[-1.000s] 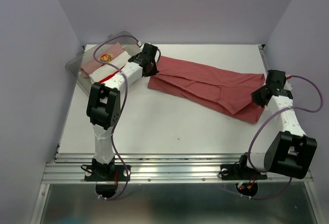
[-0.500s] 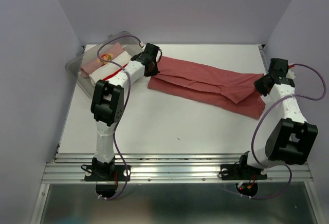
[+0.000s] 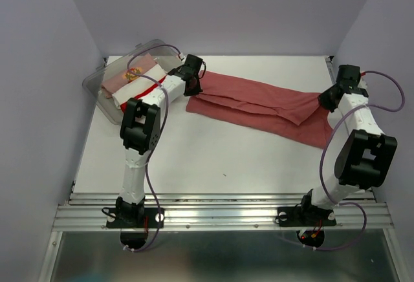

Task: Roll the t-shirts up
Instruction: Fold the T-shirt at the center of the board.

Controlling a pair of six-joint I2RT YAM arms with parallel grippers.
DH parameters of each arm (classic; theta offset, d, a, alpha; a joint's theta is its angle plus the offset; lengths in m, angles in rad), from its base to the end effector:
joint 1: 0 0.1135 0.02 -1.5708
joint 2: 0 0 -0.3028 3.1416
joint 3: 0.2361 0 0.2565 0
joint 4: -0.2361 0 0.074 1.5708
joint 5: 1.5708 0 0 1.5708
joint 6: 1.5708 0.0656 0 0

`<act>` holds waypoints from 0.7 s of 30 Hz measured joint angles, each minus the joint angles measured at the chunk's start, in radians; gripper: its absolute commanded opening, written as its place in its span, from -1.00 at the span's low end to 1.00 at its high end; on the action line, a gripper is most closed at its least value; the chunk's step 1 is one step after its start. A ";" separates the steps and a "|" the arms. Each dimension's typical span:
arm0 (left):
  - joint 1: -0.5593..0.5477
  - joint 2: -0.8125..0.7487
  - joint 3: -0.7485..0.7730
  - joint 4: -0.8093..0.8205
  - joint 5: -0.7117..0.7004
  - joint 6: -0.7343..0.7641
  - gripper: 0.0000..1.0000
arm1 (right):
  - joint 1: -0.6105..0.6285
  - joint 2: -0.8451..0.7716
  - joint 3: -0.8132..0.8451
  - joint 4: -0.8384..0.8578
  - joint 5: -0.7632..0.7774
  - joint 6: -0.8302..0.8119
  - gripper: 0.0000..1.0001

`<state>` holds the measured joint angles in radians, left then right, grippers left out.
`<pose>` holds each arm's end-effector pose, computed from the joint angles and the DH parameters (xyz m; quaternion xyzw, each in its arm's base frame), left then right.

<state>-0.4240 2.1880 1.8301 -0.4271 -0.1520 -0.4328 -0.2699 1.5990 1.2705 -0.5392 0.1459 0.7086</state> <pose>0.5036 -0.2164 0.2311 -0.0331 0.9210 -0.0948 0.3764 0.3577 -0.1089 0.2866 0.4622 0.8147 0.0079 0.3501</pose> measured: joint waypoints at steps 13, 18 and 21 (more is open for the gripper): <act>0.000 0.042 0.039 -0.011 -0.043 0.002 -1.00 | 0.000 0.078 0.064 0.023 -0.001 -0.005 -0.99; 0.000 0.071 0.071 -0.013 -0.050 0.002 -1.00 | 0.000 0.115 0.068 0.031 -0.009 -0.005 -0.99; 0.000 0.084 0.084 -0.012 -0.053 0.002 -1.00 | 0.000 0.132 0.079 0.032 -0.013 -0.005 -0.99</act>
<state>-0.4244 2.2719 1.9137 -0.4393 -0.2047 -0.4309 -0.2699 1.7309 1.3499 -0.5076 0.1326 0.7033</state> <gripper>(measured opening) 0.026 0.034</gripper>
